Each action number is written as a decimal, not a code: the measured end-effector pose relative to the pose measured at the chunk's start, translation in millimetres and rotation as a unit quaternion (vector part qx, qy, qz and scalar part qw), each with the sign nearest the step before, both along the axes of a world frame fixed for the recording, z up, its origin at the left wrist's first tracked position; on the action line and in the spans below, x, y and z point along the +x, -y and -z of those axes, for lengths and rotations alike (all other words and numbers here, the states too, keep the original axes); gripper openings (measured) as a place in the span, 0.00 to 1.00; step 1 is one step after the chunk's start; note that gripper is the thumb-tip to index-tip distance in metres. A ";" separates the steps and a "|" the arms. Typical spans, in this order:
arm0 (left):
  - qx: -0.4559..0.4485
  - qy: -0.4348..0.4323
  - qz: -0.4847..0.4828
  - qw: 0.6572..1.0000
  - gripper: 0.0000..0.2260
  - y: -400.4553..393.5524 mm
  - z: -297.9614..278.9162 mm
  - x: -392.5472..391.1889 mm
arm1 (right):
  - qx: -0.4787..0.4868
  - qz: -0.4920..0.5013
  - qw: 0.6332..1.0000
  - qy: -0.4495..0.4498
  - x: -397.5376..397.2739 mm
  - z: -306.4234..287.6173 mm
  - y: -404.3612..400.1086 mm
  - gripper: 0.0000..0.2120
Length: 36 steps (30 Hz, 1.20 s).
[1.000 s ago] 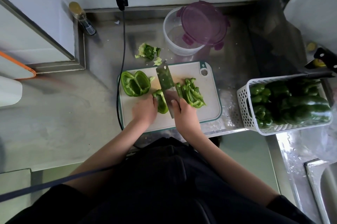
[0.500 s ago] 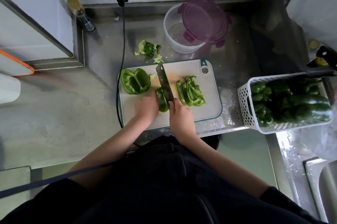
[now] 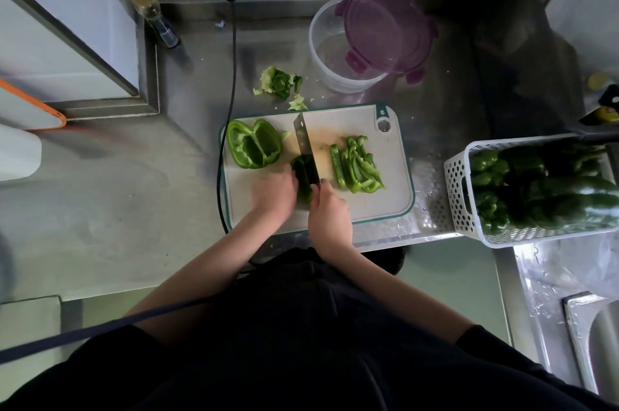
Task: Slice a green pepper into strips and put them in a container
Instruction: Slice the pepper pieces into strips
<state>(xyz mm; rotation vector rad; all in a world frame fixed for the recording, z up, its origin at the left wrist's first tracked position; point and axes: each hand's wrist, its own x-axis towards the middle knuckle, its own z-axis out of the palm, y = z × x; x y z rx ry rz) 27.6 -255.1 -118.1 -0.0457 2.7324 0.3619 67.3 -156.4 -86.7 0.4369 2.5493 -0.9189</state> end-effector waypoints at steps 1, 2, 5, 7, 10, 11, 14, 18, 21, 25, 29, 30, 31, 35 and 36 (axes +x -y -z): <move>-0.016 -0.004 0.008 1.000 0.13 0.2 -0.7 -0.8 | 0.000 0.000 1.000 0.002 -1.1 0.2 0.8 0.14; -0.031 -0.007 0.016 0.999 0.13 0.5 -1.4 -1.1 | 0.001 -0.002 1.000 0.002 -2.7 0.4 1.1 0.14; -0.036 0.008 0.025 0.999 0.13 0.8 -2.1 -0.5 | 0.007 -0.012 1.000 -0.001 -11.7 0.3 2.8 0.14; -0.019 0.024 0.012 0.999 0.13 1.4 0.7 0.3 | 0.006 -0.011 1.000 -0.004 -22.3 -0.9 4.9 0.15; -0.015 0.042 0.000 0.999 0.13 1.8 2.8 1.1 | 0.007 -0.012 1.000 0.009 -42.2 -3.4 8.9 0.16; -0.007 0.046 -0.003 0.999 0.13 2.2 2.2 0.7 | 0.010 -0.014 1.000 0.010 -45.3 -3.8 8.4 0.16; 0.025 0.033 -0.003 0.999 0.13 5.1 2.6 0.8 | 0.018 -0.026 0.999 0.005 -33.7 -3.7 -3.6 0.16; 0.059 0.007 -0.003 0.998 0.14 7.5 7.9 0.7 | 0.021 0.014 1.000 0.006 -17.1 -3.7 -34.1 0.15; 0.080 0.000 -0.015 0.997 0.14 5.0 6.4 -5.4 | 0.030 0.037 0.999 -0.003 -26.3 -6.9 -51.0 0.14; 0.084 -0.016 -0.008 0.996 0.13 1.9 2.1 -12.0 | -0.005 0.067 0.997 -0.043 -26.9 -18.7 -59.1 0.13; 0.088 -0.002 -0.007 0.996 0.15 3.3 2.9 -11.6 | -0.057 0.097 0.992 -0.057 -18.1 -27.2 -54.7 0.14; 0.101 0.004 -0.010 0.995 0.16 4.6 4.4 -9.9 | -0.062 0.098 0.992 -0.049 -14.3 -27.5 -52.2 0.14; 0.110 0.006 -0.011 0.994 0.16 5.8 6.2 -7.5 | -0.067 0.096 0.992 -0.038 -10.0 -26.7 -49.1 0.14; 0.107 0.016 -0.010 0.994 0.17 2.2 8.2 -1.2 | -0.066 0.068 0.995 -0.019 -1.2 -24.4 -38.0 0.16; 0.106 0.019 -0.011 0.994 0.17 0.3 7.4 -1.1 | -0.068 0.071 0.995 -0.018 -2.2 -24.2 -36.4 0.16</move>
